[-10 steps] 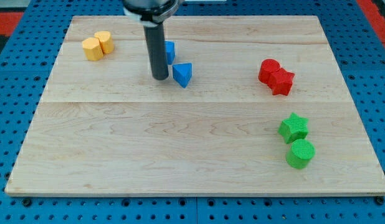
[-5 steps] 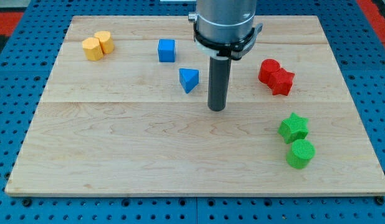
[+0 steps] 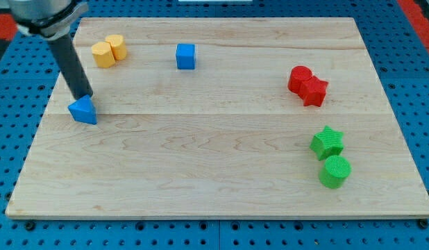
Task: Move the blue blocks to the bottom left of the board
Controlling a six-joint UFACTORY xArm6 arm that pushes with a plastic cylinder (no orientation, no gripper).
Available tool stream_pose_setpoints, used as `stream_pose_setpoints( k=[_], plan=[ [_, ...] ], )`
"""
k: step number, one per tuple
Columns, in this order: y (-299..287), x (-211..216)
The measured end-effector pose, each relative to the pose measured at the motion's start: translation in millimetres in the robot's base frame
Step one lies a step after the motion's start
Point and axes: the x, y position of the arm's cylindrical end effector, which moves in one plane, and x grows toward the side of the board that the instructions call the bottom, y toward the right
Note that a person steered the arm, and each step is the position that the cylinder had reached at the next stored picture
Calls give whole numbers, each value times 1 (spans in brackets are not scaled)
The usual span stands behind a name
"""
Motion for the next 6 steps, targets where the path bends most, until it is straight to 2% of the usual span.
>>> stream_pose_setpoints(
  k=[2,3,4,5,6],
  plan=[
    [26,80],
    [100,72],
    [71,99],
    [38,99],
    [44,92]
  ],
)
